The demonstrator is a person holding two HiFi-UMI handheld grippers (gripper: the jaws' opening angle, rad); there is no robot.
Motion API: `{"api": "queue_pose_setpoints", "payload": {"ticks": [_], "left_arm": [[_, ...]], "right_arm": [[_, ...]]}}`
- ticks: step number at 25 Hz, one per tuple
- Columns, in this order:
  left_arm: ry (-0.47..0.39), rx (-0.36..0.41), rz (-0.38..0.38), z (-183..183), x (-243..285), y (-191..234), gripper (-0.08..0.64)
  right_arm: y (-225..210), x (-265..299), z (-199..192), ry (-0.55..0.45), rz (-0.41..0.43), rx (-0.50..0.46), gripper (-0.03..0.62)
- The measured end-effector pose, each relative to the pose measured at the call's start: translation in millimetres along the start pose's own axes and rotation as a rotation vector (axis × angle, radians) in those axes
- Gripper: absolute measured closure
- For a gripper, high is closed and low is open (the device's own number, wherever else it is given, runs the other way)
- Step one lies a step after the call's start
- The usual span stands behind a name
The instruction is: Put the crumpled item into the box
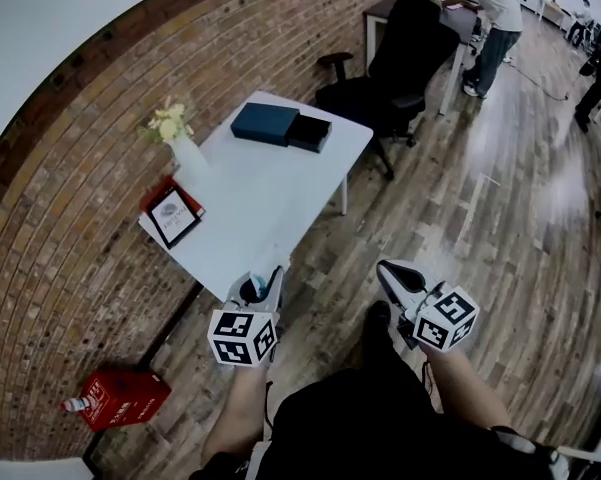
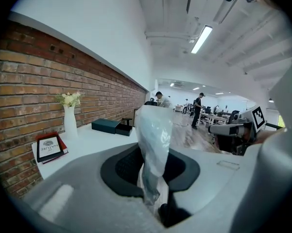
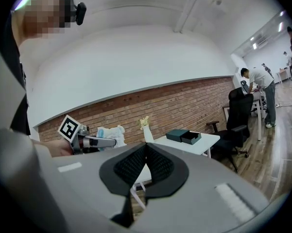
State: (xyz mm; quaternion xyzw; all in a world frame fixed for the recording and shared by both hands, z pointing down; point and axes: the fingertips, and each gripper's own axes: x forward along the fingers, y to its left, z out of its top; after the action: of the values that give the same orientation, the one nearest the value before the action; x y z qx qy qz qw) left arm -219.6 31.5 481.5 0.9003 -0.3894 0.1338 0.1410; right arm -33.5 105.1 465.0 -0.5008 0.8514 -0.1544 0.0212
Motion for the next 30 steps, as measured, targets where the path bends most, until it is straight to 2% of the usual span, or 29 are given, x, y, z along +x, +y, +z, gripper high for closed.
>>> {"api": "queue_pose_setpoints", "payload": {"ticks": [7, 14, 21, 27, 30], "left_arm": [[0.006, -0.009, 0.074, 69, 120, 10, 0.483], [0.036, -0.005, 0.074, 98, 211, -10, 0.483], [0.067, -0.030, 0.093, 94, 242, -13, 0.483], [0.056, -0.051, 0.109, 101, 260, 7, 0.483], [0.046, -0.052, 0.087, 110, 280, 10, 0.485]], "right_arm": [[-119, 63, 44, 0.041, 0.097, 0.014, 0.592], [-207, 90, 72, 0.059, 0.140, 0.028, 0.592], [-250, 93, 68, 0.085, 0.135, 0.065, 0.592], [-254, 112, 73, 0.092, 0.156, 0.066, 0.592], [-269, 119, 80, 0.086, 0.133, 0.052, 0.592]]}}
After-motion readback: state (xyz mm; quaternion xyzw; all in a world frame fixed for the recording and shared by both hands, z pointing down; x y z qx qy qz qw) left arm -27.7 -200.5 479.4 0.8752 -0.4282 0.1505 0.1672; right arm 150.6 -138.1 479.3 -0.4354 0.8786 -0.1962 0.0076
